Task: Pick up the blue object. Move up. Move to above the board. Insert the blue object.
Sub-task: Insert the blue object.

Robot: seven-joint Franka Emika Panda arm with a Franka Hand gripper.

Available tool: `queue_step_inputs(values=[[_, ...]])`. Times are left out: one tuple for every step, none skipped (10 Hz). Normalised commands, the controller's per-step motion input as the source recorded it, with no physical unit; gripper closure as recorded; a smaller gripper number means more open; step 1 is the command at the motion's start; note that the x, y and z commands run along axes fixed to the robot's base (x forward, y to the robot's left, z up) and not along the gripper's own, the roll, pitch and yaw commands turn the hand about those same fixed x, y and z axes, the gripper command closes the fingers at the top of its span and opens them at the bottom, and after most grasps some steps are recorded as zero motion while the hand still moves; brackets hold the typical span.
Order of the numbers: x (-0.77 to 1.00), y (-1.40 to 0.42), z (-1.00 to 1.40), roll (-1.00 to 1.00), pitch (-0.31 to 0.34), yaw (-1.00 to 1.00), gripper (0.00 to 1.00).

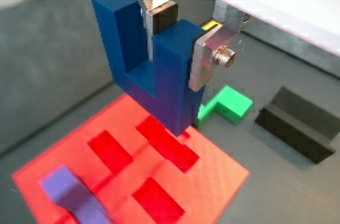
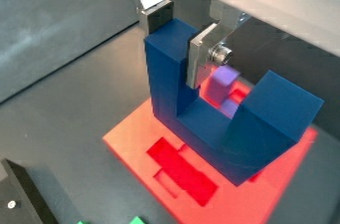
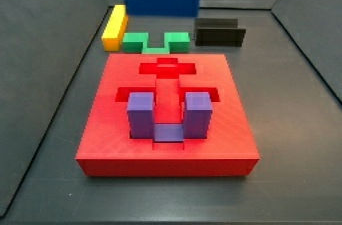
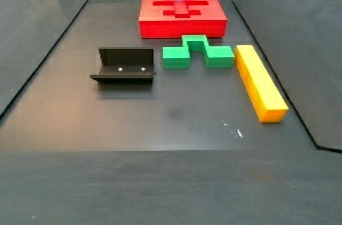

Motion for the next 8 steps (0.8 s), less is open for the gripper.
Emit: queue_step_inputs(values=[[0.55,0.21,-1.0,0.07,0.0,0.14,1.0],[0.15,0.16,-1.0,0.12,-0.03,0.03,1.0],[0.0,0.06,-0.85,0.16,-0.039,0.0,1.0],[0.0,0.0,-0.5,0.22,0.0,0.0,1.0],[-0.01,0.0,-0.49,0.21,0.0,0.0,1.0],[0.0,0.0,-0.44,0.13,0.0,0.0,1.0],[0.0,-0.01,-0.24,0.02,0.0,0.04,1.0],[0.0,-0.03,-0.12,0.0,-0.047,0.0,1.0]])
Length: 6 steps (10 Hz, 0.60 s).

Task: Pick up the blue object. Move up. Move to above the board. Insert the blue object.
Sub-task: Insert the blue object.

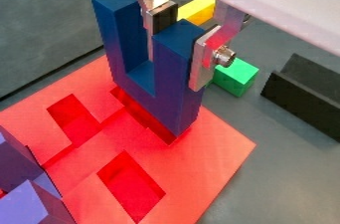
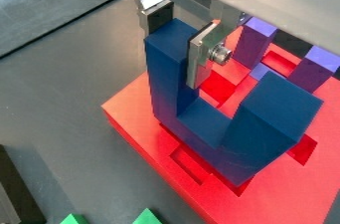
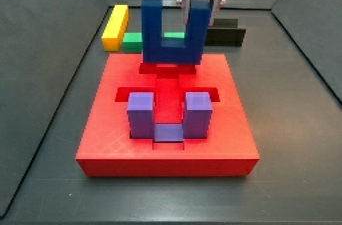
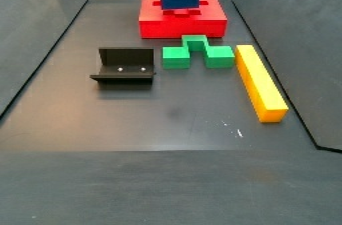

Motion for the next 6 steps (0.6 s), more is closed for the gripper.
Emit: queue_step_inputs(values=[[-0.01,0.0,-0.11,-0.04,-0.061,0.0,1.0],[0.0,0.0,-0.09,-0.06,-0.064,0.0,1.0],[-0.01,0.0,-0.09,-0.04,-0.083,0.0,1.0],[-0.03,0.0,-0.13,-0.03,-0.111,0.01,1.0],[-0.13,0.0,-0.12,-0.01,-0.144,0.03,1.0],[-0.18,0.0,-0.1,0.0,-0.161,0.04,1.0]])
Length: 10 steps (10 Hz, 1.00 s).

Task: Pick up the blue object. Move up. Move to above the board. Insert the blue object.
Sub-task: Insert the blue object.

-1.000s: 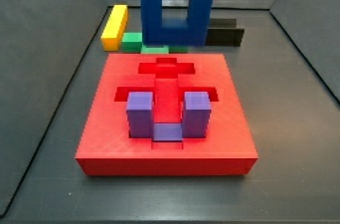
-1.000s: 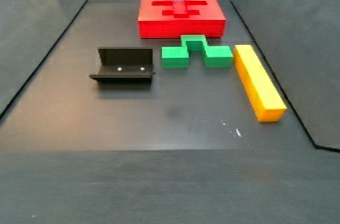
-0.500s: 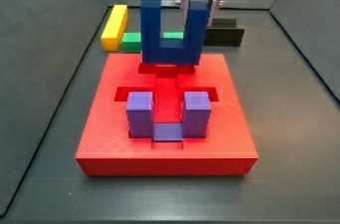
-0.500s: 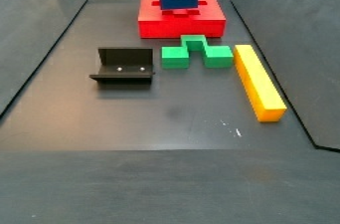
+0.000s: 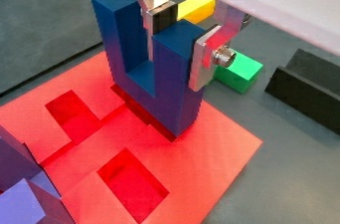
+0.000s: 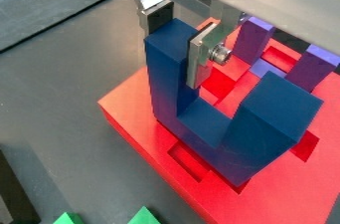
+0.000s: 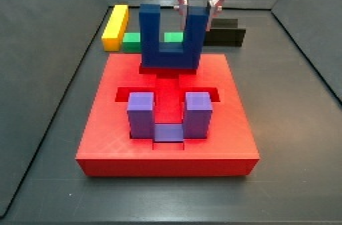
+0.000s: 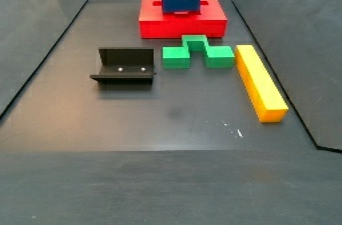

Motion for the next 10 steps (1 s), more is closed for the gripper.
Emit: queue_step_inputs(values=[[-0.16,0.0,-0.06,0.0,-0.16,0.05,1.0],[-0.11,0.0,-0.03,-0.03,-0.146,0.07,1.0],[-0.12,0.0,-0.01,-0.04,-0.139,0.09,1.0],[-0.06,0.0,-0.03,-0.03,-0.13,0.1,1.0],[0.0,0.0,-0.12,0.0,-0.114,0.1,1.0],[0.03,0.0,-0.21,0.0,-0.109,0.05,1.0],[0.15,0.0,-0.24,0.02,-0.1,0.0,1.0],[0.15,0.0,-0.22,0.03,-0.101,-0.02,1.0],[0.16,0.0,-0.2,0.06,-0.073,-0.11,1.0],[0.17,0.0,-0.21,0.07,-0.067,-0.1,1.0]])
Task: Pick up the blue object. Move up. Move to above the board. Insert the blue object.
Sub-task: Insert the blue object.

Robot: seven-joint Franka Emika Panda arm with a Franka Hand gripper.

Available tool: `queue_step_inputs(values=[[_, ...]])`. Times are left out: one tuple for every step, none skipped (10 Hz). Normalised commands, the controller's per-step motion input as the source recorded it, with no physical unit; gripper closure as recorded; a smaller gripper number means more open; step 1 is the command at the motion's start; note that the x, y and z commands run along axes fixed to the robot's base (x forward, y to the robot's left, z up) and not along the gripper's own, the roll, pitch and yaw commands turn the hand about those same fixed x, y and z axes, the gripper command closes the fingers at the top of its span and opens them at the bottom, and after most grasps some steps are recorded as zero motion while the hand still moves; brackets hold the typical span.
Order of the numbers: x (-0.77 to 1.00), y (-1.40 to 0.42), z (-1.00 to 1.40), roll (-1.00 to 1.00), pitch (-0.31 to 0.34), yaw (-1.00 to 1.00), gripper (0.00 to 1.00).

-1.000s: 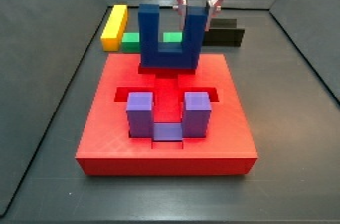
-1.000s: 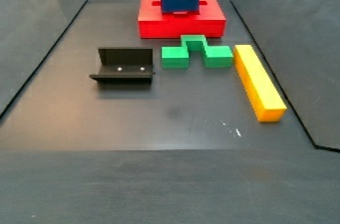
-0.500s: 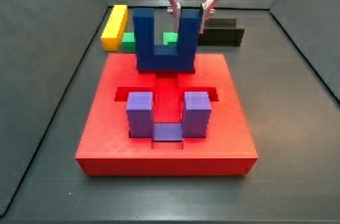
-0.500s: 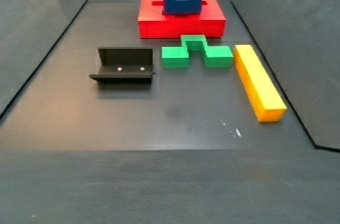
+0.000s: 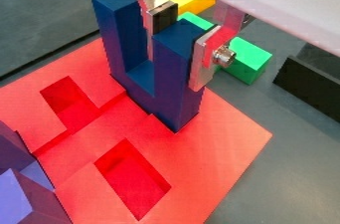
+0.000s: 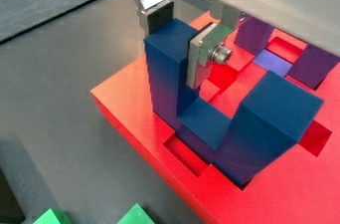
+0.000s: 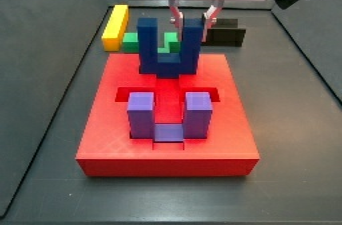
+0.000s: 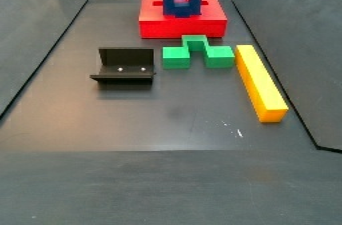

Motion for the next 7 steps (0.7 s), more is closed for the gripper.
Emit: queue_step_inputs(values=[[0.08,0.0,-0.36,0.05,-0.113,-0.1,1.0],[0.01,0.0,-0.44,0.04,-0.129,-0.07,1.0],[0.0,0.0,-0.51,0.04,-0.131,-0.05,1.0],[0.0,0.0,-0.55,0.04,-0.134,-0.04,1.0],[0.0,0.0,-0.55,0.03,-0.13,-0.03,1.0],[0.0,0.0,-0.47,0.03,-0.114,-0.04,1.0],[0.0,0.0,0.0,0.0,0.0,0.0,1.0]])
